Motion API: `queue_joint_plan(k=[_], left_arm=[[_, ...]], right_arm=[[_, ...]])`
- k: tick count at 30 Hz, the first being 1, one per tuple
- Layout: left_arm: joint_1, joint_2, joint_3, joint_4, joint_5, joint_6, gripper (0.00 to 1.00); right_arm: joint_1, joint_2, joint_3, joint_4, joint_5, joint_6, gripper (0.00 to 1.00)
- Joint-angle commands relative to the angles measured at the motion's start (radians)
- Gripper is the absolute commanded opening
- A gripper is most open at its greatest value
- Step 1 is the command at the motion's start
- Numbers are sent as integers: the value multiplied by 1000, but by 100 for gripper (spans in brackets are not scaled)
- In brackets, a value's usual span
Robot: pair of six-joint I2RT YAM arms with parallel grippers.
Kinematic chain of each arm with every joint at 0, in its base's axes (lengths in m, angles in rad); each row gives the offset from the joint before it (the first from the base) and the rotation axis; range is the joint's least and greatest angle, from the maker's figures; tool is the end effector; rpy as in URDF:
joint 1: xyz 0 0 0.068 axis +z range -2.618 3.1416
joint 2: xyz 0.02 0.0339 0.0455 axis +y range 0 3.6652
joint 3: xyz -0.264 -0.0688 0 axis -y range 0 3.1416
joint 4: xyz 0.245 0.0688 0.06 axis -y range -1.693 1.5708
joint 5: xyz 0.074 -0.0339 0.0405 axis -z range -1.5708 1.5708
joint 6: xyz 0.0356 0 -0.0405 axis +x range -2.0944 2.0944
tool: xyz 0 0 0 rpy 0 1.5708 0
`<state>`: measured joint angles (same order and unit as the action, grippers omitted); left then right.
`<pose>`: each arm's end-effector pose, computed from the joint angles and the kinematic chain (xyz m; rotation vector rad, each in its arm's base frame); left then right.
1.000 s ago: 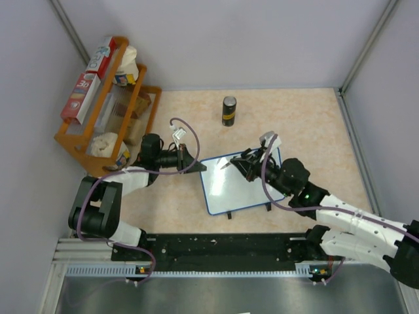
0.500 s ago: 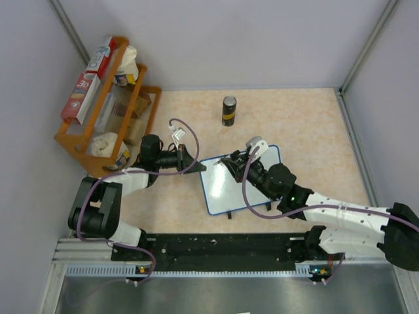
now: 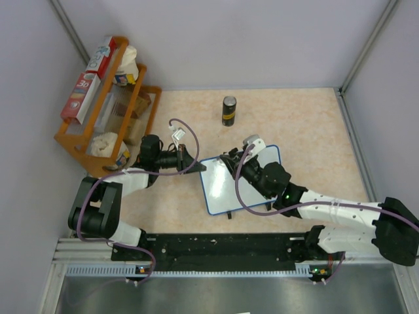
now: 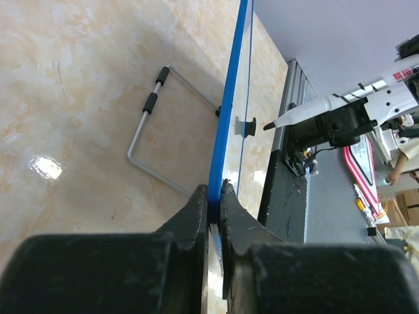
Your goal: Write a sentence on the whiteboard
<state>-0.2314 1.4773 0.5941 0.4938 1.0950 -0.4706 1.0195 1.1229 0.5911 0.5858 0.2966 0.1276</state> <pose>0.2660 -0.0952 0.1908 0.5401 1.9629 -1.5133 0.1425 0.2119 0.2848 -0.4452 1.4944 0.6889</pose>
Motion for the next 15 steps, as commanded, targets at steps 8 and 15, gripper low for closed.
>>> queue_joint_plan(k=[8,15], left_arm=[[-2,11,-30,-24,-44,78,0],[-2,9,-30,-27,-44,81,0]], right_arm=[[13,43,6,83,59,14,0],[13,43,-33,88,76,18,0]])
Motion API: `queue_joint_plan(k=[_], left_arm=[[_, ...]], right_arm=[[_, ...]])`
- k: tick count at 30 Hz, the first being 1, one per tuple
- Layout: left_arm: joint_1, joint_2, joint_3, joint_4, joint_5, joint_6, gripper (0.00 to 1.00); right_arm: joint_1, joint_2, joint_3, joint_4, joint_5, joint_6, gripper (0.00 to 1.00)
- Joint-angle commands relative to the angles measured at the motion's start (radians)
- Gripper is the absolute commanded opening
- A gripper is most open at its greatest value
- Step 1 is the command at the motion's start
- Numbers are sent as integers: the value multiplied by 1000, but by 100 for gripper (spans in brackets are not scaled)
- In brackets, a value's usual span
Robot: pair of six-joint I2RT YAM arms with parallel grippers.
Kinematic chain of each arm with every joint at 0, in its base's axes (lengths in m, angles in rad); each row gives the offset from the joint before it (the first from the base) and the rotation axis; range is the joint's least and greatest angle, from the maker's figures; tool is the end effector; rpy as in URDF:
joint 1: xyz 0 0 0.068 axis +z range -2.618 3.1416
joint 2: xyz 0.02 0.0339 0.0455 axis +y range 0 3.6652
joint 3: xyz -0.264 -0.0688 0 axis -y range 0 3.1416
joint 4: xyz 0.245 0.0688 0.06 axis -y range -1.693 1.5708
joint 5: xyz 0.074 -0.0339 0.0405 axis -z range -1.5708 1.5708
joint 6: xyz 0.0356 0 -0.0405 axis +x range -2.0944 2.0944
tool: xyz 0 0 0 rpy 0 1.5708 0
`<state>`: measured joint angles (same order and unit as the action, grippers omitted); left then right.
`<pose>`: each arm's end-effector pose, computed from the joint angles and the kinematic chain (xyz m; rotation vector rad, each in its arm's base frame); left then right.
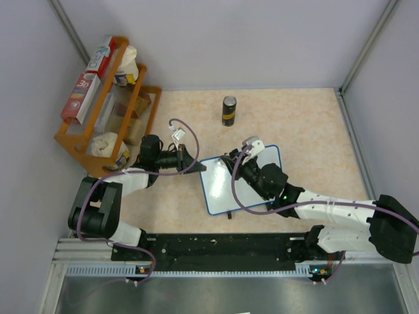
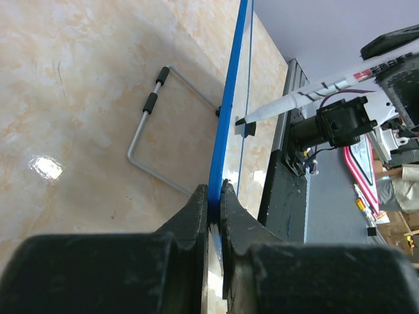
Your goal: Write a sentence on the whiteboard
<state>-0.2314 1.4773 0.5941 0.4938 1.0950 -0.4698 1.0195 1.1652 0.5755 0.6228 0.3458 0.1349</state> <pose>0.2660 -0.0952 0.1908 0.5408 1.9624 -1.5128 0.1466 0.2154 0.2733 -0.4107 1.5214 0.6477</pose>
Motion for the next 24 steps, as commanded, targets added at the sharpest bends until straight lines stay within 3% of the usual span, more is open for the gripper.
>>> queue_joint_plan(k=[1,24], left_arm=[[-2,11,-31,-27,-46,80,0],[-2,12,-25,-47,-55,99,0]], right_arm=[[13,2,-19,46,27,12,0],[13,-42,-92,20,39,32,0]])
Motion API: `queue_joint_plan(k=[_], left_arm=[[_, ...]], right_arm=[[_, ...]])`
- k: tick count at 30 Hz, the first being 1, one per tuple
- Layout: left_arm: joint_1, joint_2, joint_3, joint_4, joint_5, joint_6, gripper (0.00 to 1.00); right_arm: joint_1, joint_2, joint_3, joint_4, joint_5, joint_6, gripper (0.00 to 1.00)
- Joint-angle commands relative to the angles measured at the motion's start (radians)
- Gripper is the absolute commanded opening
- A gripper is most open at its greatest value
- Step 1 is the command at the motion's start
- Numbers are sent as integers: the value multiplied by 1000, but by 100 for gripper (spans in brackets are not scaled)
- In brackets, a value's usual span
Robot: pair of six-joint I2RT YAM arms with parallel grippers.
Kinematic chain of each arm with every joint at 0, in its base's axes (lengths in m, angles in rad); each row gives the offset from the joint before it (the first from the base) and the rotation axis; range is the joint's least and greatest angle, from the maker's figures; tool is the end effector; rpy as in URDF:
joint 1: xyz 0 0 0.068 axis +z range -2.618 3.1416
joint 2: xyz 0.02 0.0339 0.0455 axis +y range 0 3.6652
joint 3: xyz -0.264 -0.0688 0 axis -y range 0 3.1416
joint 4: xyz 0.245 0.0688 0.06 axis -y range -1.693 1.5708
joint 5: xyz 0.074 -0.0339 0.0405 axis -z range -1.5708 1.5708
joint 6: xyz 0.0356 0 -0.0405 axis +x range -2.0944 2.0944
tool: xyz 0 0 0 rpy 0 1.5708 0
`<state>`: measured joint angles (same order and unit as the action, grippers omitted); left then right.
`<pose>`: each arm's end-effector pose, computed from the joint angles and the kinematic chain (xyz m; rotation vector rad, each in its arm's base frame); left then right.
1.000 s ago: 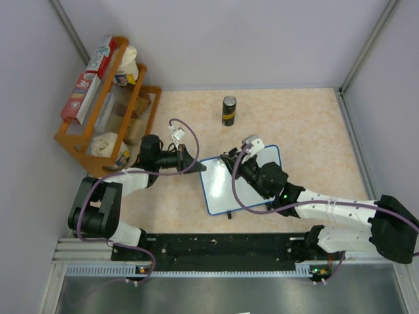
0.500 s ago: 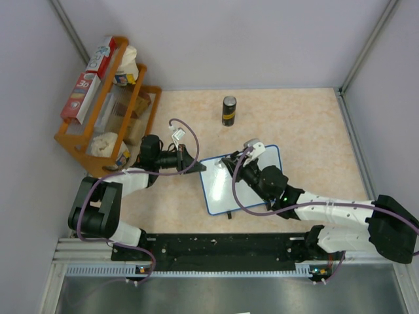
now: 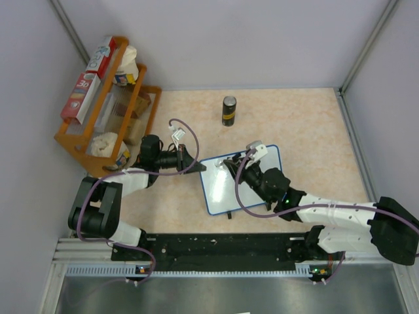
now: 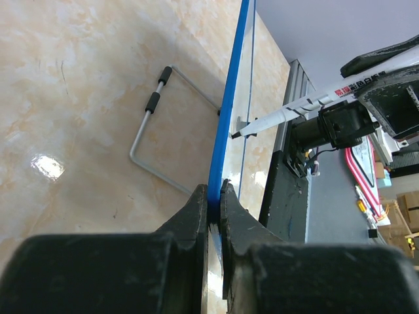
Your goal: Write a sentence on the whiteboard
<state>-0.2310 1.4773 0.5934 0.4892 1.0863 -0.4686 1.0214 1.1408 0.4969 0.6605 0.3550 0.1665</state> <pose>0.2661 -0.0949 0.1901 0.5319 1.9688 -1.5053 0.1407 0.2061 0.2562 -0.3896 1.5449 0.6589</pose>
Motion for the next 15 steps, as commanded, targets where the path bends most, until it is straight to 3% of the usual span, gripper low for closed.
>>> queue_joint_plan(k=[1,15], left_arm=[[-2,11,-26,-43,-48,97,0],[-2,21,-18,-66,-60,110,0]], right_arm=[[11,-19,-14,-18,30,-1,0],[12,-79,-6,-47,-5,-12,0]])
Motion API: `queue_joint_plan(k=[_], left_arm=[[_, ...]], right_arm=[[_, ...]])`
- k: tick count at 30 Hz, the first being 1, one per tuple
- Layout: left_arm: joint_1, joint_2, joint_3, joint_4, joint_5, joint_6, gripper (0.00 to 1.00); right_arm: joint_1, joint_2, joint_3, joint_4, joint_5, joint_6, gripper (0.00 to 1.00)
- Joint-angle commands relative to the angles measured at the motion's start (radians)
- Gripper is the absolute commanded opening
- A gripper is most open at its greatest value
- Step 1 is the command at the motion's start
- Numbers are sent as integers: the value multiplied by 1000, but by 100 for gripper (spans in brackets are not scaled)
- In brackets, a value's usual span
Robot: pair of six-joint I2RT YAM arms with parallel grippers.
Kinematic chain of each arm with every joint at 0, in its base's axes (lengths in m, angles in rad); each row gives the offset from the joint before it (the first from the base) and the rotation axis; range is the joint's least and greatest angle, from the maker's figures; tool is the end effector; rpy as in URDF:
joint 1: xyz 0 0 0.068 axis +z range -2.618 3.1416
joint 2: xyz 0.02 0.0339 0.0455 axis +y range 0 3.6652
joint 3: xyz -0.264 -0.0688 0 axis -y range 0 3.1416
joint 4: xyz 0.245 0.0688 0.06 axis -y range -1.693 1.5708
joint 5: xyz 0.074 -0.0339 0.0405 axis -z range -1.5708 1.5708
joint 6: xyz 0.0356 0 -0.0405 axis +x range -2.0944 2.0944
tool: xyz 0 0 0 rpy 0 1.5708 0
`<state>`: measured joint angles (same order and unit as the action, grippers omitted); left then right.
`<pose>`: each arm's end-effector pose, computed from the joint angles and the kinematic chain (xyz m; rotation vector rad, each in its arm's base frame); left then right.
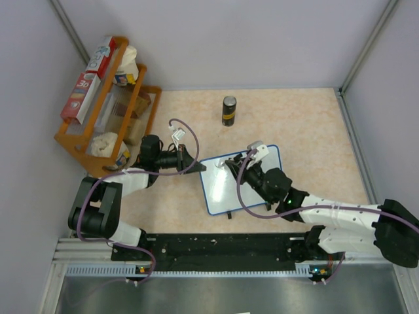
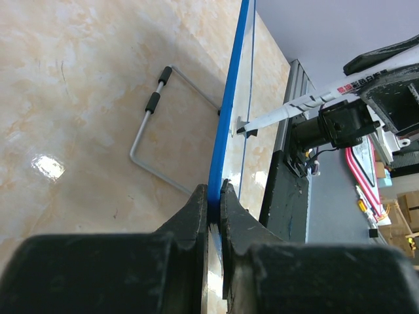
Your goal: Write a sentence on the whiteboard
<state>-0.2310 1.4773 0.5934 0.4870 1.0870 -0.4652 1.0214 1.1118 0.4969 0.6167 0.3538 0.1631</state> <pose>0.2660 -0.0949 0.1900 0.5344 1.9689 -1.5046 0.1385 0.2026 0.2580 -0.4005 1.5560 0.6499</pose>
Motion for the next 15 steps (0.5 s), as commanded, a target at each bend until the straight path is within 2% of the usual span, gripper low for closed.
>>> queue_joint_plan(k=[1,7,15], left_arm=[[-2,20,-17,-65,-62,108,0],[-2,21,-15,-71,-65,111,0],[-2,20,-17,-77,-70,117,0]], right_arm=[[11,-69,-4,-3,-6,-7,0],[11,-90,15,-6,4,3,0],[11,-10,83,-20,59,27,0]])
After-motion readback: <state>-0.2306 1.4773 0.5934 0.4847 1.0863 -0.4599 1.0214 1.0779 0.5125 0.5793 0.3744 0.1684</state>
